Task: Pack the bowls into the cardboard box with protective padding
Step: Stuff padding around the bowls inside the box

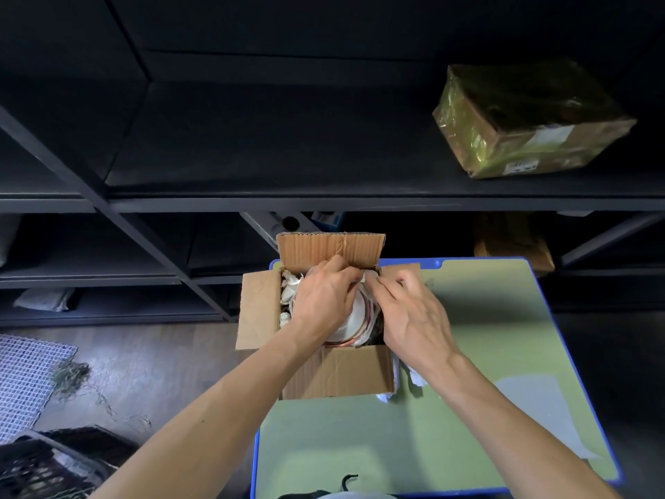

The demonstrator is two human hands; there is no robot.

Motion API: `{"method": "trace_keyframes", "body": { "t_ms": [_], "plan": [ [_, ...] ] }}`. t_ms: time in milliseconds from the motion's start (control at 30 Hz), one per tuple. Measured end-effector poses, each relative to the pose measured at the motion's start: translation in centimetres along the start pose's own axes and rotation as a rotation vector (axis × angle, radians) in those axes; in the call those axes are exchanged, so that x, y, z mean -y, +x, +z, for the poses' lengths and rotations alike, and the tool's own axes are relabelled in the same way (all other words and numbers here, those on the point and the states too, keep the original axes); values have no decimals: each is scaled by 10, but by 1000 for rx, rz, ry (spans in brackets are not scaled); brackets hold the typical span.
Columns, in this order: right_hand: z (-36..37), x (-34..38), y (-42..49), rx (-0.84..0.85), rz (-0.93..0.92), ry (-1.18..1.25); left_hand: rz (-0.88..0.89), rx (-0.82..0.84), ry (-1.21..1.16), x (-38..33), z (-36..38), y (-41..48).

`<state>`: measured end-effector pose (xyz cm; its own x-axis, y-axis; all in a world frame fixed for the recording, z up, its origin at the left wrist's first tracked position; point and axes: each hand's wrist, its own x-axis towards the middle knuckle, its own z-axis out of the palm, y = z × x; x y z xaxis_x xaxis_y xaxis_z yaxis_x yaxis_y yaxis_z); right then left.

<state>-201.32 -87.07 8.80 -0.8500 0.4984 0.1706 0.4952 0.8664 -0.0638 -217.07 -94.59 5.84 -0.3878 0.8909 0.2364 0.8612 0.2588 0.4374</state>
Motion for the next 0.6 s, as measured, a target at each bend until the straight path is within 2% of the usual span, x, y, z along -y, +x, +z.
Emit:
{"method": "trace_keyframes", "body": {
  "t_ms": [200,600],
  "plan": [
    [-5,1,-5,85,-35,-62,26,79,79,-2,2,-6],
    [-10,2,-11,185,-6,-49,170,80,130,-1,1,-12]
  ]
}}
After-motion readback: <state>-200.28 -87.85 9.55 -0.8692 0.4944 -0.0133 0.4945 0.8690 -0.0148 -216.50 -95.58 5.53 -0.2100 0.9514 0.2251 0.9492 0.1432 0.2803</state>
